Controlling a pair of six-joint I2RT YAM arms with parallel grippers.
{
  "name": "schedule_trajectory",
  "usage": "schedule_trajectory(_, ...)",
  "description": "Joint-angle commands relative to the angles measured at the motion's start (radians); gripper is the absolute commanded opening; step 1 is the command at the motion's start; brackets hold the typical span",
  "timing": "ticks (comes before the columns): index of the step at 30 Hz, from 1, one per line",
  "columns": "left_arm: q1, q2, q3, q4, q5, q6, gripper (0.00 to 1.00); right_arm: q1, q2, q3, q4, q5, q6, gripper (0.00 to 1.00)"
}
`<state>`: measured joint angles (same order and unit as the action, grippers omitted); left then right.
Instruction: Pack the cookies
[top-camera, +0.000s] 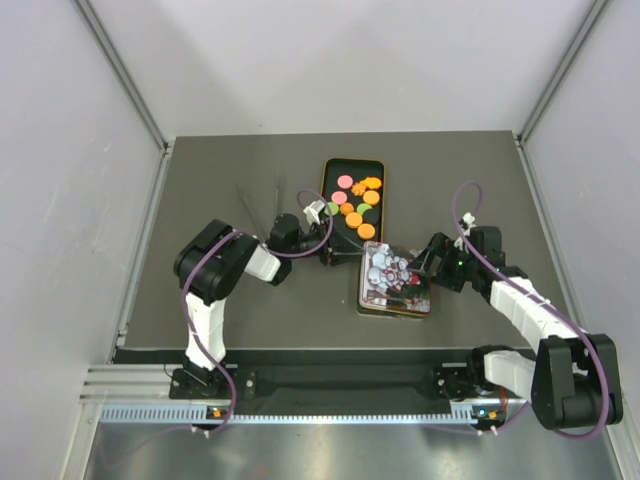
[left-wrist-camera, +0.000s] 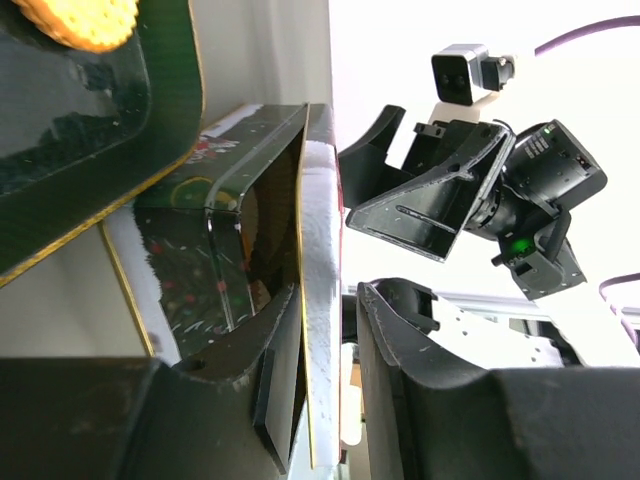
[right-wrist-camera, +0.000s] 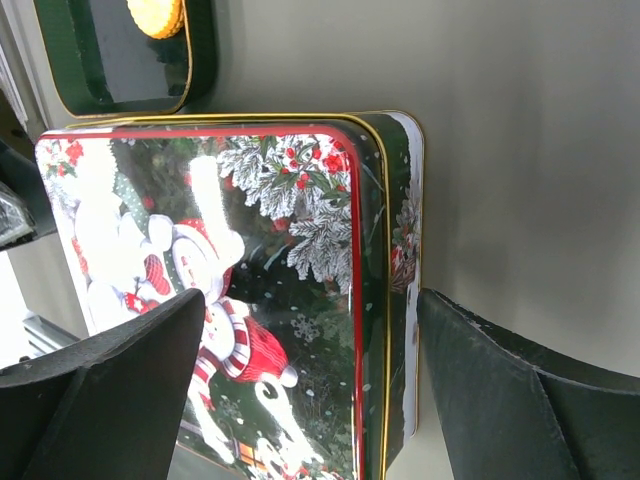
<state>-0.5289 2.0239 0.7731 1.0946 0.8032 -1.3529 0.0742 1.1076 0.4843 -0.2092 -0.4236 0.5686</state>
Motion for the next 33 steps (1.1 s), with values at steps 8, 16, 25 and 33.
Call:
schedule_trajectory(8,0.023,-0.114,-0.015,-0.154,-0.035,0.139,0.34,-0.008,-0.005,0.034,0.007,0.005,-0.021,0.86)
schedule_trajectory(16,0.024,-0.191,-0.046,-0.306,-0.09,0.23,0.37,-0.008,-0.003,0.057,-0.018,0.011,-0.032,0.86)
schedule_trajectory(25,-0.031,-0.312,-0.028,-0.578,-0.203,0.414,0.51,0.002,-0.02,0.086,-0.059,0.045,-0.047,0.86)
schedule_trajectory(33,-0.077,-0.31,-0.037,-0.543,-0.223,0.419,0.52,0.028,-0.028,0.106,-0.102,0.081,-0.05,0.86)
